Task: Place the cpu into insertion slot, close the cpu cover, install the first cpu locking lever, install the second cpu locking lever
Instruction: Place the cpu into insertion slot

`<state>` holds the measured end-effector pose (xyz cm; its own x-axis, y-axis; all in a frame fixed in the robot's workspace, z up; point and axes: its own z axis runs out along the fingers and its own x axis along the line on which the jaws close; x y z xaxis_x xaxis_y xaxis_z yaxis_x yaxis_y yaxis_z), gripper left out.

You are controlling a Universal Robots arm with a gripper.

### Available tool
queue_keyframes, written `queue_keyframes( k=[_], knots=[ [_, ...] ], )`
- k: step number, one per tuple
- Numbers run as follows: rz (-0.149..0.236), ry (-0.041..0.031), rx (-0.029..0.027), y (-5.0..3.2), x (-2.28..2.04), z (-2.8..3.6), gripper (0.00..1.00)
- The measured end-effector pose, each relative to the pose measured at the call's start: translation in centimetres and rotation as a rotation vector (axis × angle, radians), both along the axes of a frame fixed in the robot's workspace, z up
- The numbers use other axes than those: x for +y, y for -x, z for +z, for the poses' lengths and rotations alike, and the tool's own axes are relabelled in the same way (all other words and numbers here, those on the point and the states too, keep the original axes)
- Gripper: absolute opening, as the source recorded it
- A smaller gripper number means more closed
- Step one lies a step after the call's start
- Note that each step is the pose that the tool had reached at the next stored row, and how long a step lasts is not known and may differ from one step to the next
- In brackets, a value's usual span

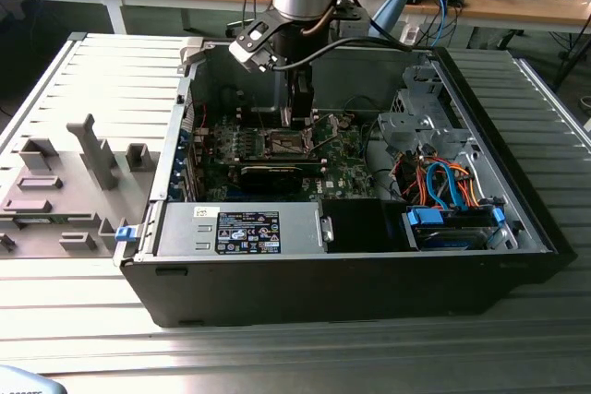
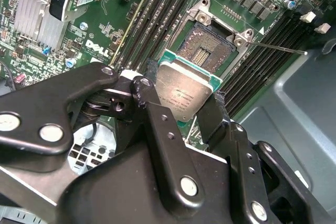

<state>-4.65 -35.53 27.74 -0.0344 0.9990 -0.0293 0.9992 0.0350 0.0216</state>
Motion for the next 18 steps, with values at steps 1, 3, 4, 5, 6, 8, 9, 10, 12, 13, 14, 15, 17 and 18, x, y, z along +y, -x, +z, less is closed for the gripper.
queue_keyframes(
  k=[1, 3, 4, 5, 6, 8, 9, 10, 12, 13, 14, 15, 17, 18],
  knots=[
    [0.000, 0.0001, 0.0000, 0.00, 0.00, -0.01, 0.55],
    [0.000, 0.0013, 0.0000, 0.00, 0.00, -0.62, 0.55],
    [0.000, 0.0017, 0.0000, 0.00, 0.00, -0.86, 0.55],
    [0.000, 0.0025, 0.0000, 0.00, 0.08, -1.06, 0.55],
    [0.000, 0.0027, 0.0000, 0.00, 0.20, -1.32, 0.55],
    [0.000, 0.0027, -0.0001, 0.00, 0.27, -1.42, 0.55],
    [0.000, 0.0029, 0.0000, 0.00, 0.31, -1.46, 0.55],
    [0.000, 0.0030, 0.0000, 0.00, 0.34, -1.49, 0.55],
    [0.000, 0.0030, 0.0000, 0.00, 0.41, -1.58, 0.55],
    [0.000, 0.0030, 0.0000, 0.00, 0.44, -1.62, 0.55],
    [0.000, 0.0031, 0.0001, 0.00, 0.48, -1.66, 0.55],
    [0.000, 0.0033, 0.0000, 0.00, 0.54, -1.70, 0.55],
    [0.000, 0.0033, 0.0000, 0.00, 0.68, -1.81, 0.55],
    [0.000, 0.0032, -0.0001, 0.00, 0.78, -1.94, 0.55]
  ],
)
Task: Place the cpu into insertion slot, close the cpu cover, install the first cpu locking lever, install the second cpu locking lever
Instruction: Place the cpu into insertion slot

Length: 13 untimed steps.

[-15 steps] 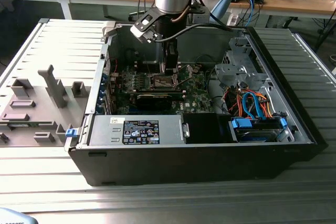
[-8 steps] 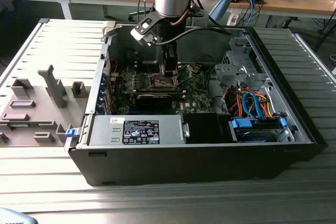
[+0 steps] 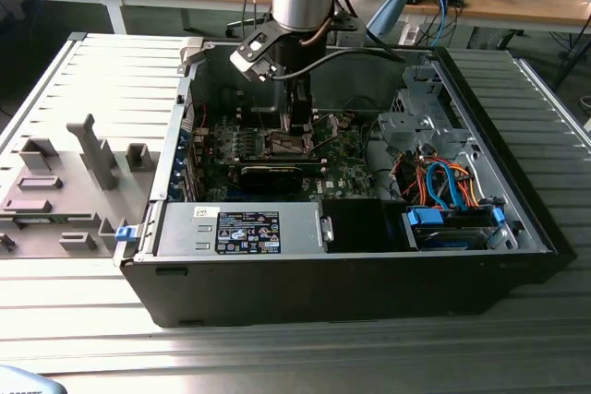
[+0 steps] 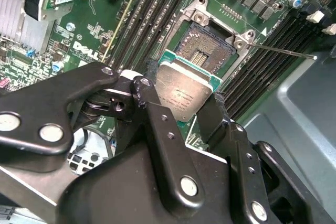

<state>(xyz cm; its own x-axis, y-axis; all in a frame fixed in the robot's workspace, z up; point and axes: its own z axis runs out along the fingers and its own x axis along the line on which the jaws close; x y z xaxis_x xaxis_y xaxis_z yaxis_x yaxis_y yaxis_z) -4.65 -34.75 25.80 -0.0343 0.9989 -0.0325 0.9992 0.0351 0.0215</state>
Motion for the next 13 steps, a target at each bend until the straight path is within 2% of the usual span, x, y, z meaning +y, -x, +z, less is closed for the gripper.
queue_keyframes(
  k=[13],
  knots=[
    [0.000, 0.0000, 0.0000, 0.00, 0.74, -1.23, 0.55]
  ],
)
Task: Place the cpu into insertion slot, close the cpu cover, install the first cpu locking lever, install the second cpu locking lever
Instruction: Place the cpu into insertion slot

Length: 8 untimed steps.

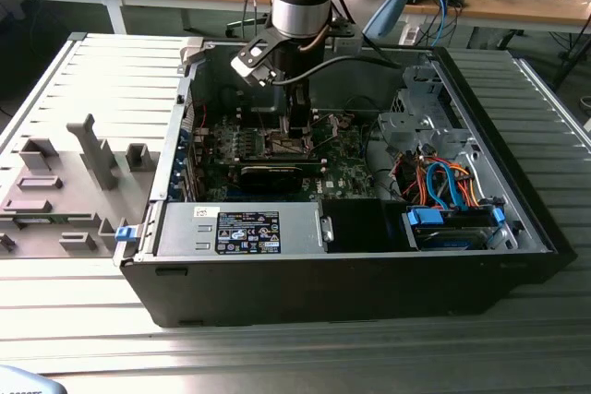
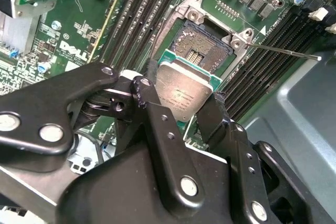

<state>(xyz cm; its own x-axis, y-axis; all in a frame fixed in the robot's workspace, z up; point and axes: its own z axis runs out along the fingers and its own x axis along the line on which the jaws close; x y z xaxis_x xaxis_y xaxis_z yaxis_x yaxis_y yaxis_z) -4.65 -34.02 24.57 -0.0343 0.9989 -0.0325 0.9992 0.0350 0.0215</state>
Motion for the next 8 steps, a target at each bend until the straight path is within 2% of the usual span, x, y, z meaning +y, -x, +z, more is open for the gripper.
queue_keyframes(
  k=[8],
  knots=[
    [0.000, 0.0000, 0.0000, 0.16, 0.32, -0.82, 0.55]
  ],
)
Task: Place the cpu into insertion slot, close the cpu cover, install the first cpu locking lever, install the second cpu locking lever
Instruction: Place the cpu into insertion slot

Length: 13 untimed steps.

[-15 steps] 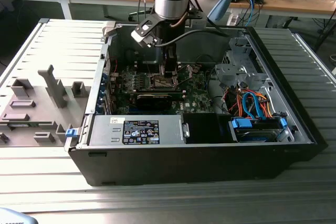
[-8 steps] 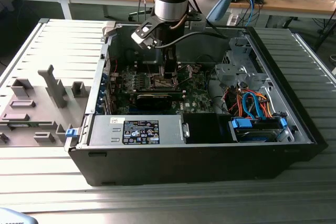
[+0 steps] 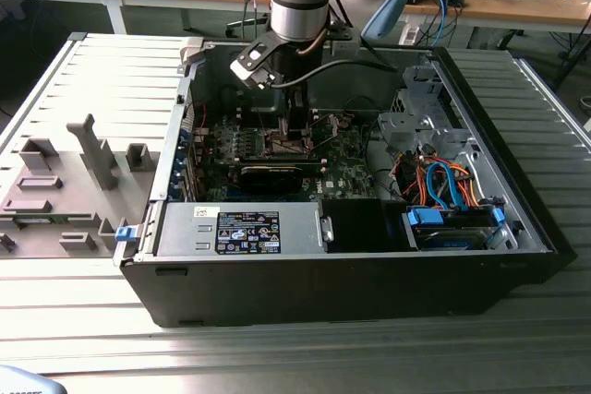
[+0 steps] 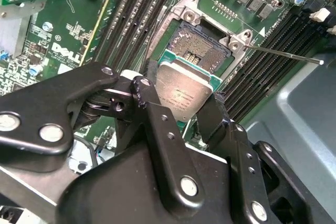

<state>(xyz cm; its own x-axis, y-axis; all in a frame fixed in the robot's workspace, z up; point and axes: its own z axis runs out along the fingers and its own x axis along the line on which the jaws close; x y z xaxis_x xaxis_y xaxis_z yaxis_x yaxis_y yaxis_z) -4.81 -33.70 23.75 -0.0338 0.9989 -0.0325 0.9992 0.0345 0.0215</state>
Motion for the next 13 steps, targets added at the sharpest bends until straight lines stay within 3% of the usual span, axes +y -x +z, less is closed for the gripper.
queue_keyframes(
  k=[13],
  knots=[
    [-0.001, 0.0001, 0.0001, 0.43, 0.77, -1.16, 0.55]
  ],
)
